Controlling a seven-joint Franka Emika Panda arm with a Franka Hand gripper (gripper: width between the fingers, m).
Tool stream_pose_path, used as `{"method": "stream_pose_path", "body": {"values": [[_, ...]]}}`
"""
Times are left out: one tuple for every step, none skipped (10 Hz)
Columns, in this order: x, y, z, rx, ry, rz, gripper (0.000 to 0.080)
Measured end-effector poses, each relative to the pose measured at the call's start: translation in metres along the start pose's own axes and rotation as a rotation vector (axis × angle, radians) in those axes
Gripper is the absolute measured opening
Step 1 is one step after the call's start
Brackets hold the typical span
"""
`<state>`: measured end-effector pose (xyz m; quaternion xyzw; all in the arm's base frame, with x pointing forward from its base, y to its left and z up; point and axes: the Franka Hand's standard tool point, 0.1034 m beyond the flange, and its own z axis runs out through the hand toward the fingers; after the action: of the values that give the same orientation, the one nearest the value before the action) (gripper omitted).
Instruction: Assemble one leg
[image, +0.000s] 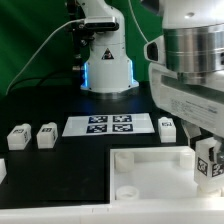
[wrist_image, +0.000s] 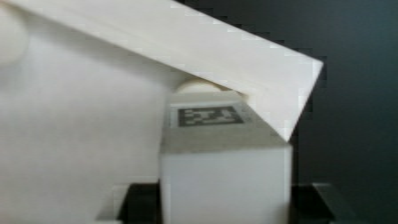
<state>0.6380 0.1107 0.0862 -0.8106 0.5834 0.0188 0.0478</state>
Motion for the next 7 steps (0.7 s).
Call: {"method": "stream_pose_path", "body": {"values": [[0.0001,0.0003,-0.0001,0.004,-0.001,0.029,0.0298],[-0.0002,0.0011,-0.0001,0.005,-0.005,0.098,0.0298],[-0.0004,0.0011,-0.0001,0.005,-0.005,0.093,0.0298],[-0.0006,0.0014,0.0007,0.004,-0.005,0.073,0.0298],[-0.0008,0.0009,0.0007,0.007,-0.003,-0.001,0.0469],[-0.0024,-0.0021,0.0005,0.023,0.004,-0.116,0.0601],[-0.0031,-0.0022,0.0005,0.023,0.009,-0.273,0.0601]]}}
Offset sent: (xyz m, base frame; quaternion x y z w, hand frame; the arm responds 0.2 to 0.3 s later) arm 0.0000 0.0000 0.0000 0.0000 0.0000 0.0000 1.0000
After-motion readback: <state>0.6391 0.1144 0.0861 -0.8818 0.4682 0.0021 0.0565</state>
